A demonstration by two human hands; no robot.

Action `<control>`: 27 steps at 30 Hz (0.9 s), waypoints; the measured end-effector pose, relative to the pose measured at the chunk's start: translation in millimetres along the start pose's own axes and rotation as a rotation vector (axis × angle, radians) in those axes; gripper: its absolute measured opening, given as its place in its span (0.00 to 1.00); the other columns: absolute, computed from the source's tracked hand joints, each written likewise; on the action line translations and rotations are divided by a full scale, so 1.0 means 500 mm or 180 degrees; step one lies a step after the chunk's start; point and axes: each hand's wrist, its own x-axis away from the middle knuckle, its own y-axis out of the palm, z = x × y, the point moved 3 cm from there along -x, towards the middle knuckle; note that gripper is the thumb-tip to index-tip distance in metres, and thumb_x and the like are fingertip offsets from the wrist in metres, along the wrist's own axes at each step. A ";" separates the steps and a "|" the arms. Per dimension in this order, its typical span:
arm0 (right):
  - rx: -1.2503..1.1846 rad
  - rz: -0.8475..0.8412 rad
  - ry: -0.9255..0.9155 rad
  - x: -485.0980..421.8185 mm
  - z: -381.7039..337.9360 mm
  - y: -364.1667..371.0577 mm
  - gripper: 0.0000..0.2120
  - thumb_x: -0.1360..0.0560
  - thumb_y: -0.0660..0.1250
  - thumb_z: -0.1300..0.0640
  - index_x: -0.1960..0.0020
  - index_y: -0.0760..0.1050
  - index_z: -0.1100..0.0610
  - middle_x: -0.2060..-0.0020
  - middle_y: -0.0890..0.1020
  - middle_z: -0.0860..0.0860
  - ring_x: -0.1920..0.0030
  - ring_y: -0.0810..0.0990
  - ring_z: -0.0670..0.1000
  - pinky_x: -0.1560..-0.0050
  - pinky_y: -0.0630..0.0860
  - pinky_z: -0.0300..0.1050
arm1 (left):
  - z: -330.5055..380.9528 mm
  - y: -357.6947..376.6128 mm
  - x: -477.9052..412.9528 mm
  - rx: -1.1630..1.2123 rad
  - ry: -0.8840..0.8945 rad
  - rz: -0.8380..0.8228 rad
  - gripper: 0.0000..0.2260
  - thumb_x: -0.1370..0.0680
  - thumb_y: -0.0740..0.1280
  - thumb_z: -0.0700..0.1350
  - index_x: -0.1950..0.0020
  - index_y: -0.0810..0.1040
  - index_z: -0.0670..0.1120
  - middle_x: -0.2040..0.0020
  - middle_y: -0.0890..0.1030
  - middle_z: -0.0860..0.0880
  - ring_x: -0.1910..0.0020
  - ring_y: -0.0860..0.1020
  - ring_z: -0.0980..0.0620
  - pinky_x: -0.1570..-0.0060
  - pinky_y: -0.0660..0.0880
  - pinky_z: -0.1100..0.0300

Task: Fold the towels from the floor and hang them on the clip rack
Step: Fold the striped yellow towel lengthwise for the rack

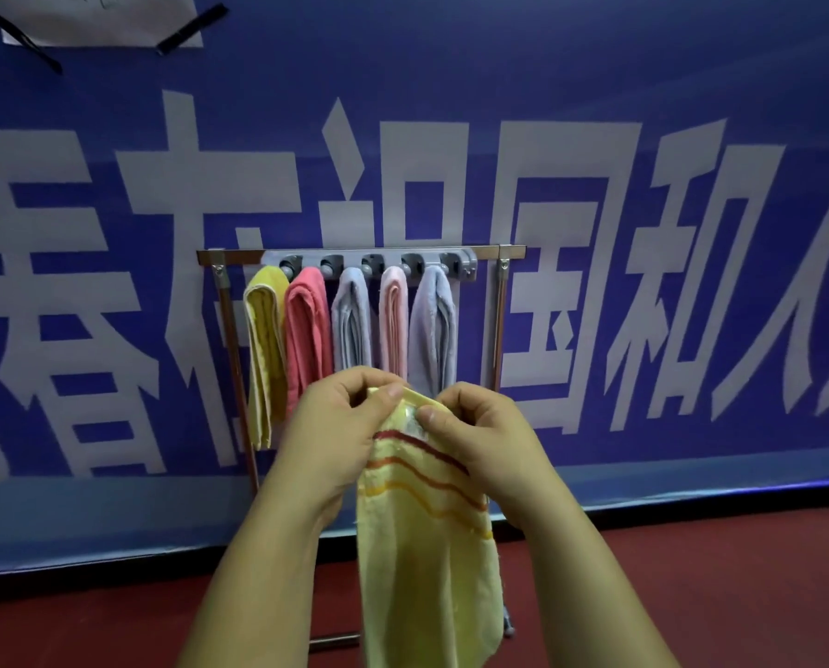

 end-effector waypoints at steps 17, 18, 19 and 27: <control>0.1187 0.0320 0.0963 0.069 0.130 -0.149 0.15 0.22 0.75 0.44 0.58 0.85 0.55 0.64 0.86 0.55 0.60 0.86 0.58 0.58 0.83 0.60 | -0.071 -0.153 0.020 0.0223 0.0191 0.1867 0.04 0.19 0.73 0.52 0.50 0.87 0.61 0.50 0.89 0.52 0.46 0.87 0.46 0.44 0.84 0.39; 0.1055 0.0351 0.1014 0.076 0.129 -0.152 0.15 0.23 0.75 0.43 0.57 0.86 0.56 0.63 0.87 0.55 0.58 0.86 0.60 0.56 0.83 0.62 | -0.074 -0.160 0.023 0.0310 0.0153 0.1872 0.04 0.19 0.74 0.51 0.49 0.88 0.59 0.50 0.89 0.51 0.46 0.87 0.46 0.43 0.84 0.39; 0.0843 0.0350 0.1043 0.083 0.124 -0.150 0.16 0.23 0.75 0.43 0.55 0.86 0.56 0.62 0.87 0.55 0.57 0.87 0.60 0.54 0.84 0.63 | -0.076 -0.163 0.026 0.0362 0.0109 0.1836 0.03 0.20 0.75 0.49 0.49 0.88 0.57 0.51 0.89 0.50 0.47 0.88 0.46 0.44 0.84 0.40; -0.2316 0.0475 0.1260 0.087 0.110 -0.144 0.26 0.19 0.70 0.44 0.34 0.78 0.65 0.42 0.83 0.66 0.42 0.83 0.68 0.38 0.79 0.70 | -0.121 -0.195 0.016 0.1600 -0.0641 0.0590 0.10 0.24 0.76 0.44 0.44 0.84 0.44 0.54 0.87 0.44 0.60 0.86 0.49 0.61 0.86 0.53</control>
